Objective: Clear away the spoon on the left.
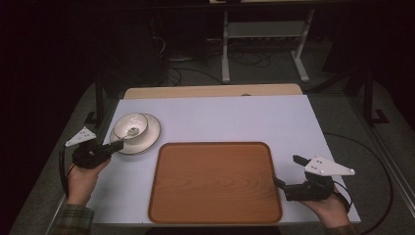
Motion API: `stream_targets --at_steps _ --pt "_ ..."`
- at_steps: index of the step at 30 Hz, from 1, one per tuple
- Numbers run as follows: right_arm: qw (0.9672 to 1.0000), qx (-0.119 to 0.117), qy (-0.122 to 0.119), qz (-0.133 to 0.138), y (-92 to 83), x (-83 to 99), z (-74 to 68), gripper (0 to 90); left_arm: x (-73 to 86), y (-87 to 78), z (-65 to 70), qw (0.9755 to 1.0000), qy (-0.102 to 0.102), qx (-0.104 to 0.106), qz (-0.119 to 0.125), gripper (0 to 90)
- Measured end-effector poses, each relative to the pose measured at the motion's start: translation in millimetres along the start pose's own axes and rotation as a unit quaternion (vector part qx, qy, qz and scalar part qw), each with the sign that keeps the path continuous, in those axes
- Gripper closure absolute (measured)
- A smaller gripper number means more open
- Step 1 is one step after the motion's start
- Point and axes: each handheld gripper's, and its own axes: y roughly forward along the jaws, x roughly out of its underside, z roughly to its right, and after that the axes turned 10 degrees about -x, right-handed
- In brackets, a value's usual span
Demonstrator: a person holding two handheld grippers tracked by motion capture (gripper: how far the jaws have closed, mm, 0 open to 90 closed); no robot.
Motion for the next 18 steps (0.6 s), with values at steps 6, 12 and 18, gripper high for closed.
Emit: stream_targets --at_steps 6,12,18 --pt "1.0 0.0 0.001 0.002 -0.6 0.0 0.7 2.7 -0.5 -0.9 -5.9 0.9999 -0.006 -0.01 0.0 89.2" --pt "1.0 0.001 0.003 0.002 -0.6 0.1 1.4 2.8 -0.6 -2.3 -13.8 0.9997 -0.015 -0.019 0.001 89.3" --pt "1.0 0.001 0.003 0.002 -0.5 0.3 1.8 2.9 0.2 -0.8 -22.9 0.9991 -0.024 -0.035 -0.007 89.3"
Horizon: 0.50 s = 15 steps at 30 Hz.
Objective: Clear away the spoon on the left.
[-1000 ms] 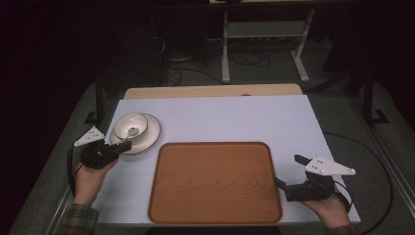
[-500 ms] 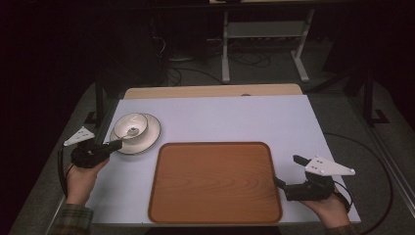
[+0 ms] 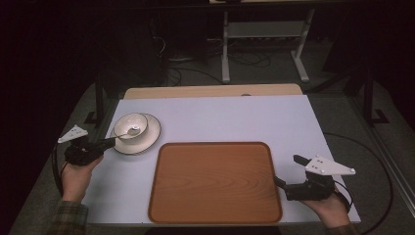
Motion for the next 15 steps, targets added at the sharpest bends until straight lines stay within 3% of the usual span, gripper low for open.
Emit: stream_targets --at_steps 15 --pt "1.0 -0.001 0.002 0.001 0.3 0.4 -0.3 3.2 -5.8 15.6 -9.9 0.9996 -0.013 -0.027 -0.004 89.4"
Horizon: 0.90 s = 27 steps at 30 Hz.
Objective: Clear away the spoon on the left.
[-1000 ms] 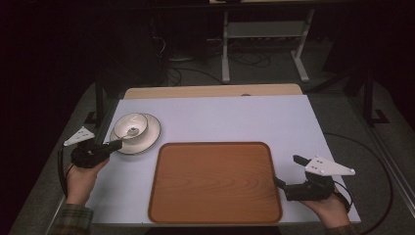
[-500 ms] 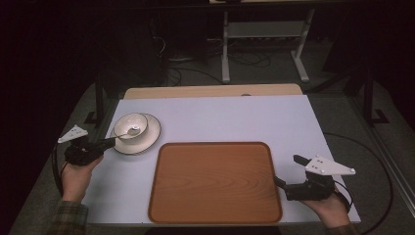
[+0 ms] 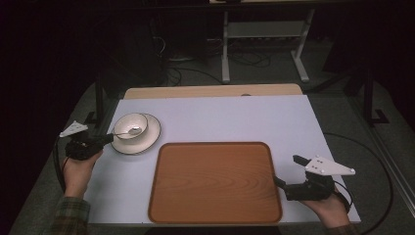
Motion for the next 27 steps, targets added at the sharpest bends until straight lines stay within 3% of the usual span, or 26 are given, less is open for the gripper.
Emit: stream_targets --at_steps 16,27 --pt "1.0 0.004 0.004 0.002 0.9 -0.4 -0.5 3.3 -3.3 13.7 -11.9 0.9998 -0.012 -0.013 0.001 89.5" --pt "1.0 0.006 0.005 0.002 1.9 -0.9 -0.8 3.3 -9.3 20.2 -18.3 0.9997 -0.009 -0.023 0.003 89.6"
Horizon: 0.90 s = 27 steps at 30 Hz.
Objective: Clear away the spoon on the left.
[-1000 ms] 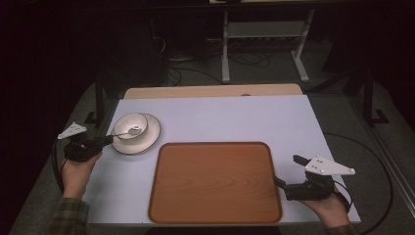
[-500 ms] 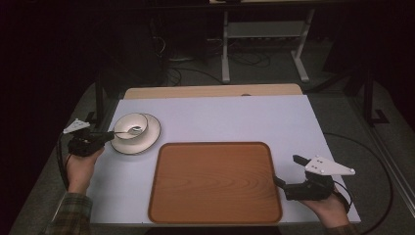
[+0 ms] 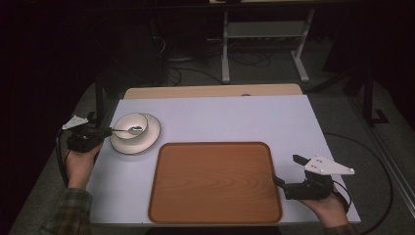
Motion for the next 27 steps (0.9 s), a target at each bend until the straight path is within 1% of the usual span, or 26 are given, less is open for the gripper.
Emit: stream_targets --at_steps 2,7,14,17,19,24,27 --pt "1.0 0.001 0.001 -0.001 0.1 0.1 0.6 3.3 -3.0 2.3 -2.8 1.0 0.0 -0.004 0.0 89.6" --pt "1.0 0.002 0.002 0.001 -0.5 0.3 1.1 3.3 -4.6 6.2 -7.0 1.0 -0.008 -0.004 0.001 89.6" --pt "1.0 0.002 0.003 0.002 -1.7 0.6 1.4 3.4 -6.6 13.1 -7.4 0.9999 -0.008 -0.009 -0.005 89.6" --pt "1.0 0.002 0.002 0.002 -1.9 0.7 1.9 3.4 -9.9 16.0 -8.6 0.9998 -0.011 -0.013 -0.007 89.6" --pt "1.0 0.002 0.002 0.001 -2.1 0.9 2.4 3.4 -12.3 17.7 -9.8 0.9998 -0.007 -0.016 -0.01 89.6" --pt "1.0 0.002 0.003 0.001 -2.3 1.0 2.7 3.4 -16.7 21.4 -11.8 0.9997 -0.009 -0.016 -0.014 89.6" --pt "1.0 0.003 0.004 0.001 -2.4 1.2 3.0 3.5 -21.1 26.4 -13.1 0.9996 -0.007 -0.021 -0.018 89.6"
